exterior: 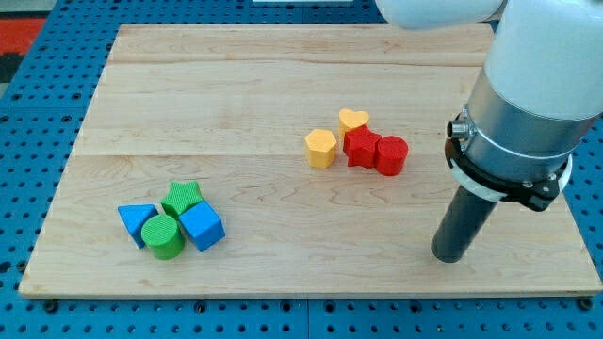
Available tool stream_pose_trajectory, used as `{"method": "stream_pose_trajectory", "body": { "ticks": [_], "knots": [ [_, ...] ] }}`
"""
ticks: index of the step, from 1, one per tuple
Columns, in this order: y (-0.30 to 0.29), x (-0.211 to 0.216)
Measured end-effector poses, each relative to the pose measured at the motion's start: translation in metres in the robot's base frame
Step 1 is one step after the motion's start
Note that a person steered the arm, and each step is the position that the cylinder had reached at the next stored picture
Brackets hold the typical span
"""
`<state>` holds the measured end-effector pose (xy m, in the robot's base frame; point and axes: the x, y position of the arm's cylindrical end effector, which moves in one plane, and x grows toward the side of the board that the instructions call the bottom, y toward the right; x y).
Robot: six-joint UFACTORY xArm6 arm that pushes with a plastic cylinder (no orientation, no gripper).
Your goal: Move your arm to the bottom side of the blue cube
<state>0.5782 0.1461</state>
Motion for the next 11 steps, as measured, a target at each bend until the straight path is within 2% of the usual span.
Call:
{"method": "stream_pose_trajectory", "body": {
  "ticks": [3, 5, 7, 8, 11],
  "knots": [
    [0.004, 0.001],
    [-0.045, -0.025],
    [-0.127, 0.041],
    [-0.206, 0.038],
    [-0.212, 0.04]
  ]
}}
